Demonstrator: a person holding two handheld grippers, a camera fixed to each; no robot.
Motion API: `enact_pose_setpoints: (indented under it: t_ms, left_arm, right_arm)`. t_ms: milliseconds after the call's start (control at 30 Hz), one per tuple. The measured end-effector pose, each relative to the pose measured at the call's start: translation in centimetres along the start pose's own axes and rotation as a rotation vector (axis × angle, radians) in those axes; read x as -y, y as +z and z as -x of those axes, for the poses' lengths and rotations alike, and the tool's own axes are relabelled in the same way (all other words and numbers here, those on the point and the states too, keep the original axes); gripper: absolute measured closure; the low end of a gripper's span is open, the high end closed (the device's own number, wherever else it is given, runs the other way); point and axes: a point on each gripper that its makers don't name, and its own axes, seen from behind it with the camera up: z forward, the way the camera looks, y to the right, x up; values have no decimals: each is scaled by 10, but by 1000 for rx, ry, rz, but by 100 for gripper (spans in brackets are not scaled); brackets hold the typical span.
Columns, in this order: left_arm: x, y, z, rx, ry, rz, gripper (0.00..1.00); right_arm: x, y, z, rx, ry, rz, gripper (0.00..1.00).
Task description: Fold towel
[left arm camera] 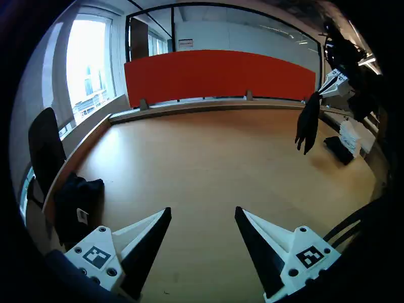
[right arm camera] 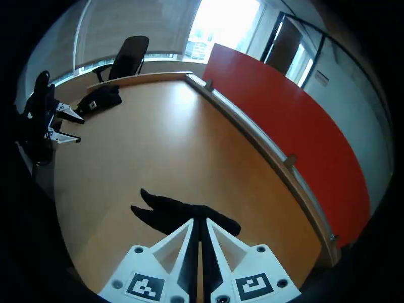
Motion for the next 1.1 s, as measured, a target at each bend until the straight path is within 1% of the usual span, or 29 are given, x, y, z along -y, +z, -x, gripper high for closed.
enact_pose_setpoints:
  t_ms: [400,800,1100]
  left_arm:
    - [-4,5,-3,13,0,-1,7]
    - [-7,6,-4,31,8,-9,7]
    - [-13,9,-6,38,20,-5,7]
  right_arm:
    - [-52,-18,44,53,67,61,98]
    - [-102,-35,84,115,104,119,98]
    - [-130,-47,107,152,118,156,98]
